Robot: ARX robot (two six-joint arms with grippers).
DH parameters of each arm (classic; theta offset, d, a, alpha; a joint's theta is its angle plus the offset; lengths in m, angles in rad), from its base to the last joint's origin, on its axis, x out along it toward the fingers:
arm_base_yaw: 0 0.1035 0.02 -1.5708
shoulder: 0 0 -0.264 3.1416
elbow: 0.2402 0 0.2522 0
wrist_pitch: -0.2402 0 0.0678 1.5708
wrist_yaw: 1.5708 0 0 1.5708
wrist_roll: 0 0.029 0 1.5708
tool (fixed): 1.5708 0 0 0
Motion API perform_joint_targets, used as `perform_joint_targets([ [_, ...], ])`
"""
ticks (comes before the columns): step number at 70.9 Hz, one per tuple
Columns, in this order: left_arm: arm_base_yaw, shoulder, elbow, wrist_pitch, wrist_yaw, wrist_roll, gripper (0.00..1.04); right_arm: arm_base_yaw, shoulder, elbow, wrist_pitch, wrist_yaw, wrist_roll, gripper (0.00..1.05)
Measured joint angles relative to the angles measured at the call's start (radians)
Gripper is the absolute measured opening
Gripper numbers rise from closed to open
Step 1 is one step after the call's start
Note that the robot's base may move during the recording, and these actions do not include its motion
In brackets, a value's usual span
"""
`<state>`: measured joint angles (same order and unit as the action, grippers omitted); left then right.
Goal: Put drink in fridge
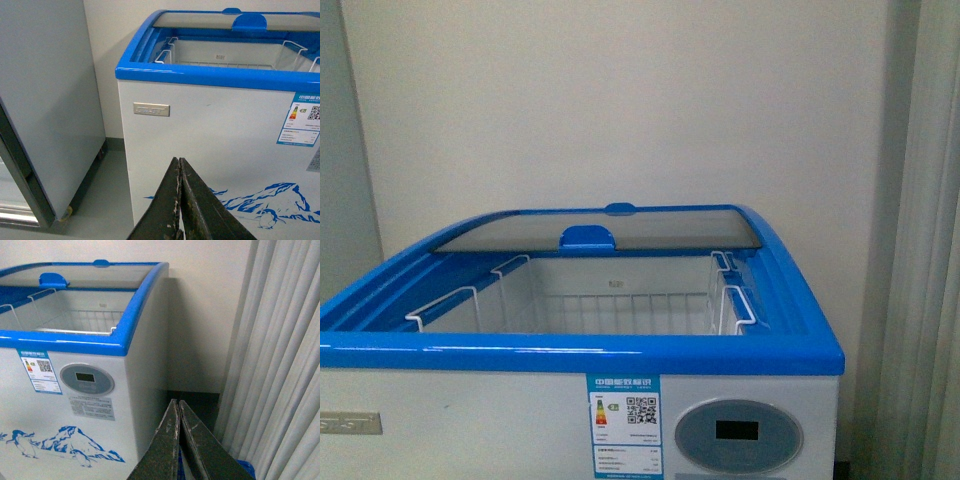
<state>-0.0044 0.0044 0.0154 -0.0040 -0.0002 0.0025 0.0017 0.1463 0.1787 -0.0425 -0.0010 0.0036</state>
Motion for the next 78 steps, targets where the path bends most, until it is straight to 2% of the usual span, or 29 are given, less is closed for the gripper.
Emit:
perform_joint_targets([
  [67, 0.000, 0.000, 0.000, 0.000, 0.000, 0.000, 0.03, 0.000, -0.139, -0.163, 0.040, 0.000, 0.000, 0.03],
  [69, 0.000, 0.000, 0.000, 0.000, 0.000, 0.000, 0.03, 0.000, -0.139, -0.163, 0.040, 0.000, -0.002, 0.05],
  [72, 0.000, 0.000, 0.000, 0.000, 0.000, 0.000, 0.08, 0.000, -0.140, -0.163, 0.040, 0.000, -0.001, 0.12],
  [78, 0.000, 0.000, 0.000, 0.000, 0.000, 0.000, 0.24, 0.000, -0.140, -0.163, 0.040, 0.000, -0.001, 0.27],
])
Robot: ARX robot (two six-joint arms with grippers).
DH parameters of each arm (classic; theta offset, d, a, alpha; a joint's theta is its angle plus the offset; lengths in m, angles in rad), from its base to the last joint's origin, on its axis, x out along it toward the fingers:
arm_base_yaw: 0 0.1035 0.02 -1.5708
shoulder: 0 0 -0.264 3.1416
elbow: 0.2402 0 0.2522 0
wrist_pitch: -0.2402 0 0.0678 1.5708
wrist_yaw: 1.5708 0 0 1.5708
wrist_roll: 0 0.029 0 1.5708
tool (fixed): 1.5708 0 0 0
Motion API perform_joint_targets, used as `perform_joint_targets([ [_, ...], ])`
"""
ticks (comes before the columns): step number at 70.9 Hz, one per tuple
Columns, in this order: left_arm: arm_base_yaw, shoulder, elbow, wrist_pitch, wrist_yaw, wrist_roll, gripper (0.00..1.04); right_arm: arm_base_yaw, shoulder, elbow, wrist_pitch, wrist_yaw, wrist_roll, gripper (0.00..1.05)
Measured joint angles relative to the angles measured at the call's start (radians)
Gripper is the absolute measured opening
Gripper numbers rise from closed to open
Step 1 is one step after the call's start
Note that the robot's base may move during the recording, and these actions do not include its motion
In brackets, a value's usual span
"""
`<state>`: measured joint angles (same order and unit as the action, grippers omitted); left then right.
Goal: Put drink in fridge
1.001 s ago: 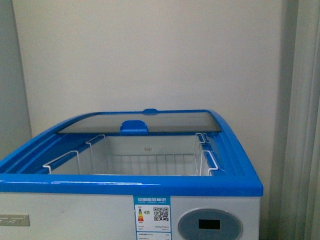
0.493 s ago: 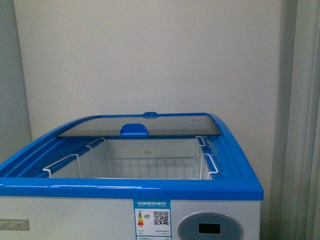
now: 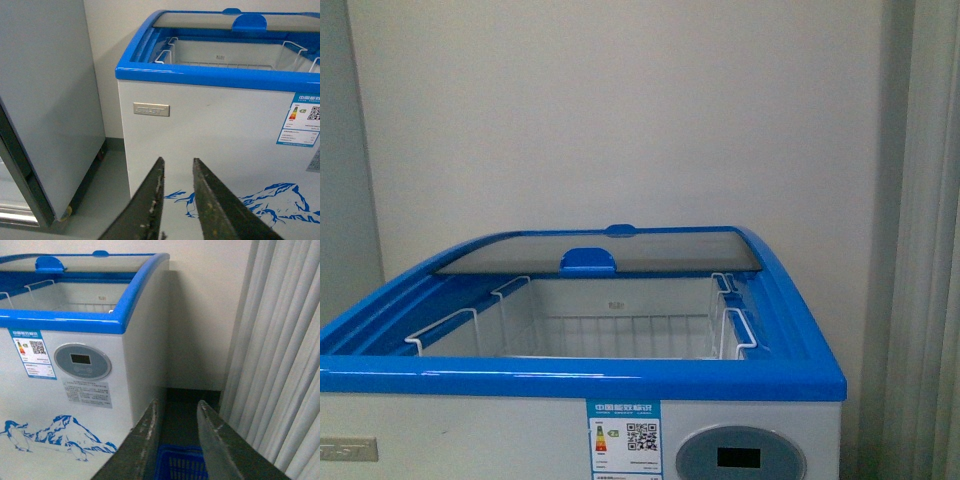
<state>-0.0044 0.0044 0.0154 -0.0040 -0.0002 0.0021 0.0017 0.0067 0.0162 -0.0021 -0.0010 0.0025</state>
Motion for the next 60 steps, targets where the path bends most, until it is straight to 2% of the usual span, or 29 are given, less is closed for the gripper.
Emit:
perform_joint_targets([
  [23, 0.000, 0.000, 0.000, 0.000, 0.000, 0.000, 0.82, 0.000, 0.000, 0.000, 0.000, 0.000, 0.000, 0.84],
  [30, 0.000, 0.000, 0.000, 0.000, 0.000, 0.000, 0.98, 0.000, 0.000, 0.000, 0.000, 0.000, 0.000, 0.98],
  [60, 0.000, 0.000, 0.000, 0.000, 0.000, 0.000, 0.97, 0.000, 0.000, 0.000, 0.000, 0.000, 0.000, 0.97],
])
